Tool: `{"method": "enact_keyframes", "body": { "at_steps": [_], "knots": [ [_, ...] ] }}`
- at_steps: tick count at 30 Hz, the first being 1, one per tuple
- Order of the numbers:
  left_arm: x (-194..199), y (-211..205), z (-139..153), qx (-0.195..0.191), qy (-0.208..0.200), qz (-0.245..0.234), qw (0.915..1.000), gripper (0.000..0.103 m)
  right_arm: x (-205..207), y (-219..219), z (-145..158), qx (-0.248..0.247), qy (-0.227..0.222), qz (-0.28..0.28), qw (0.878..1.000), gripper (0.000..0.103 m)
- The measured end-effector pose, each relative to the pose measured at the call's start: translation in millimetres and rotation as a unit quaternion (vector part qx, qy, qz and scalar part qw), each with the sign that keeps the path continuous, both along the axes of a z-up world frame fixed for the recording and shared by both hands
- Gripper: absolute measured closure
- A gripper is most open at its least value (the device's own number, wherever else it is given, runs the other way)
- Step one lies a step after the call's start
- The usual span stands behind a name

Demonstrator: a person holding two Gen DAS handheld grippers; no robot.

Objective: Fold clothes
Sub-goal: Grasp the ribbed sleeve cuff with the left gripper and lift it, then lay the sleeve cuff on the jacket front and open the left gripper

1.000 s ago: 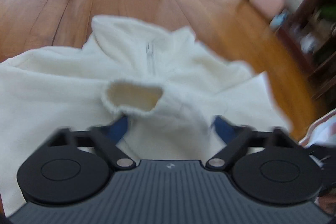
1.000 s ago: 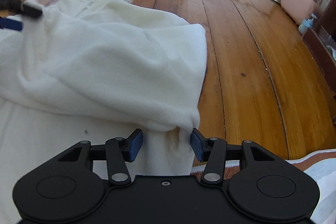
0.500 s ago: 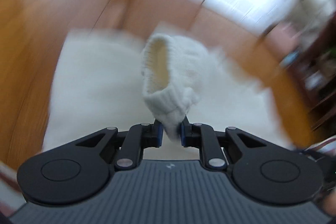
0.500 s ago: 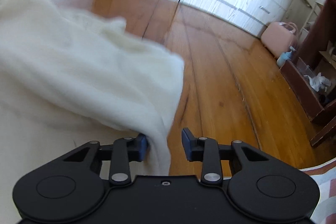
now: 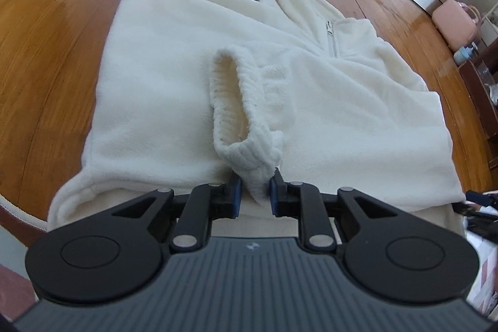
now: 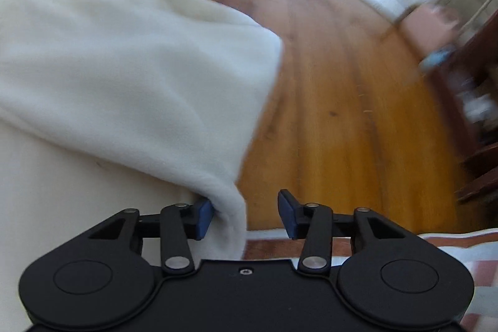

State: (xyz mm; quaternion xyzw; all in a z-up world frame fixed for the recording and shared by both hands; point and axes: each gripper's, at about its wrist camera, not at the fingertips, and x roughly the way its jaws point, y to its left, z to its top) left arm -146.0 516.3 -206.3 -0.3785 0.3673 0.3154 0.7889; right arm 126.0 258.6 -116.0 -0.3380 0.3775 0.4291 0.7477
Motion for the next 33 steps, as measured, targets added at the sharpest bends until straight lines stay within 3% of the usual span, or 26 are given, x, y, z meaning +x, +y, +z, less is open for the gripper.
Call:
{"method": "enact_keyframes", "body": {
  "at_steps": [1, 3, 4, 6, 7, 10, 13, 16, 20, 25, 26, 29, 32, 33],
  "knots": [
    [0, 3, -2, -0.007, -0.005, 0.003, 1.0, 0.084, 7, 0, 14, 0.02, 0.038, 0.007, 0.999, 0.051],
    [-2, 9, -12, -0.035, -0.02, 0.013, 0.9991, 0.084, 21, -2, 38, 0.078, 0.118, 0.013, 0.99, 0.033],
    [-4, 10, -15, -0.043, -0.027, 0.016, 0.9986, 0.084, 28, -3, 46, 0.11, 0.152, 0.009, 0.982, 0.03],
    [-7, 12, -17, -0.051, -0.038, 0.017, 0.9979, 0.084, 42, 0, 51, 0.151, 0.194, -0.021, 0.969, 0.017],
    [-7, 14, -17, -0.055, -0.039, 0.017, 0.9975, 0.084, 47, 5, 50, 0.16, 0.202, -0.044, 0.965, 0.017],
    [-8, 16, -18, -0.064, -0.043, 0.019, 0.9968, 0.084, 43, 30, 33, 0.133, 0.154, -0.089, 0.975, 0.017],
    [-10, 16, -19, -0.067, -0.046, 0.019, 0.9965, 0.084, 18, 57, 13, 0.101, 0.082, -0.033, 0.991, 0.021],
    [-13, 16, -20, -0.07, -0.048, 0.017, 0.9962, 0.084, 18, 67, -17, 0.055, 0.035, -0.02, 0.998, 0.022],
    [-7, 10, -15, -0.047, -0.03, 0.01, 0.9984, 0.084, 30, 59, -23, 0.059, 0.051, -0.066, 0.995, 0.019],
    [1, 1, -7, -0.006, 0.004, -0.003, 1.0, 0.082, 33, 48, -20, 0.002, -0.034, -0.111, 0.993, 0.024],
    [1, 1, -5, -0.003, 0.009, -0.004, 0.9999, 0.082, 34, 45, -16, 0.006, -0.034, -0.115, 0.993, 0.033],
    [-2, 1, 5, -0.003, 0.012, -0.003, 0.9999, 0.081, 29, 39, -1, 0.043, -0.025, -0.116, 0.992, 0.034],
    [-14, 2, 22, 0.027, -0.037, 0.025, 0.9986, 0.08, 16, 46, 13, 0.089, -0.018, -0.086, 0.992, 0.036],
    [-17, 1, 27, 0.04, -0.054, 0.034, 0.9972, 0.08, 13, 49, 16, 0.108, 0.0, -0.073, 0.991, 0.056]
  ]
}}
